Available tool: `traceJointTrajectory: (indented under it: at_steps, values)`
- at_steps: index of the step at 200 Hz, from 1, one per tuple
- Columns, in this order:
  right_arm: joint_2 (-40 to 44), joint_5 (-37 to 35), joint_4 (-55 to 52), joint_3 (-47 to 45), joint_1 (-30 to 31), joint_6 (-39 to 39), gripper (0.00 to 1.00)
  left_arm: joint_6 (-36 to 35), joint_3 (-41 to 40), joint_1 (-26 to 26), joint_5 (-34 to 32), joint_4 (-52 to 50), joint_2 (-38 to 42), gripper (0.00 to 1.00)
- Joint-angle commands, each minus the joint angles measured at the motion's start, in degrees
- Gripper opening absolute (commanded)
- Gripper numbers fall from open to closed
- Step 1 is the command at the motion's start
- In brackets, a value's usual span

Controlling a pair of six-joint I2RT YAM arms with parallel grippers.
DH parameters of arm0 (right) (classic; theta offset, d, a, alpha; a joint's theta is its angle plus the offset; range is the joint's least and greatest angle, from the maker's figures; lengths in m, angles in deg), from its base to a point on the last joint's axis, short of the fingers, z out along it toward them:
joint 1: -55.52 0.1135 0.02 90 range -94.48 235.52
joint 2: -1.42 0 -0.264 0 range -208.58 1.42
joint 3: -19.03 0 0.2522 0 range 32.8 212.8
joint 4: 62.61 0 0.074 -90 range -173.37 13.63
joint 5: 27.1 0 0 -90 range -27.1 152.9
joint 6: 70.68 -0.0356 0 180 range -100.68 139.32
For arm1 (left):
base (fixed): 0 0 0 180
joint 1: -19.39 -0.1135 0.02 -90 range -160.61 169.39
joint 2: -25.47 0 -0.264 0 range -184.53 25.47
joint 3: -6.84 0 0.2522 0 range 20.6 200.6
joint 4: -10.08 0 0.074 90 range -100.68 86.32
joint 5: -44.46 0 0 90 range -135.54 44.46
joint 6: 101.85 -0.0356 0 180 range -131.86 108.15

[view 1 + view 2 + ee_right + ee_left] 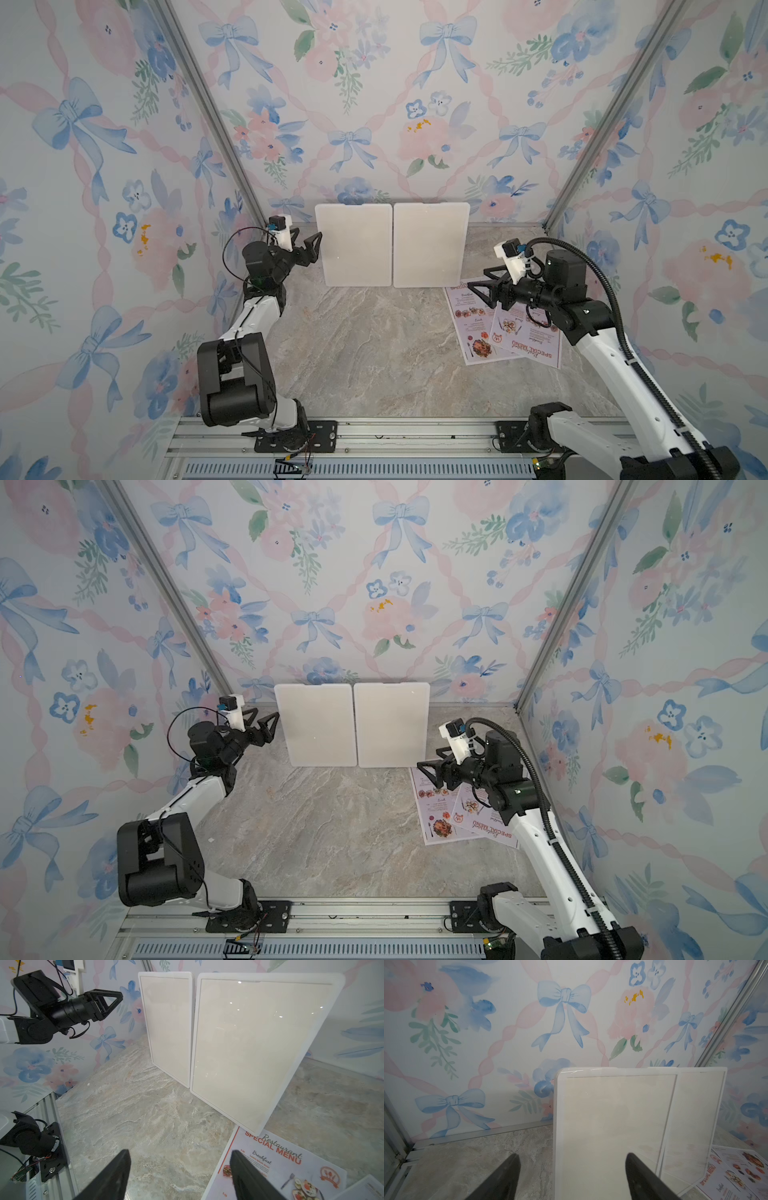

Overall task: Insert the menus into the narrow rack
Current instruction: Pick up the narrow rack at the center of the board.

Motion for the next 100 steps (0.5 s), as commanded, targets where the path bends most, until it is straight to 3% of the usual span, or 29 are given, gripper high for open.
traceJointTrajectory:
  at_steps: [1,66,100]
  values:
    - [-0.64,1.68,-0.29,0.06,1.29,0.66,0.77,-5.27,2.38,1.22,0.94,0.08,-3.90,0.82]
    - [-3.74,2.84,0.86,0.22,4.22,3.85,0.76,-7.75,8.10,0.13,4.08,1.78,-14.35,0.84]
    - [-5.22,3.95,0.42,0.55,5.12,6.35,0.75,-9.25,10.38,0.33,10.39,3.43,-17.98,0.73]
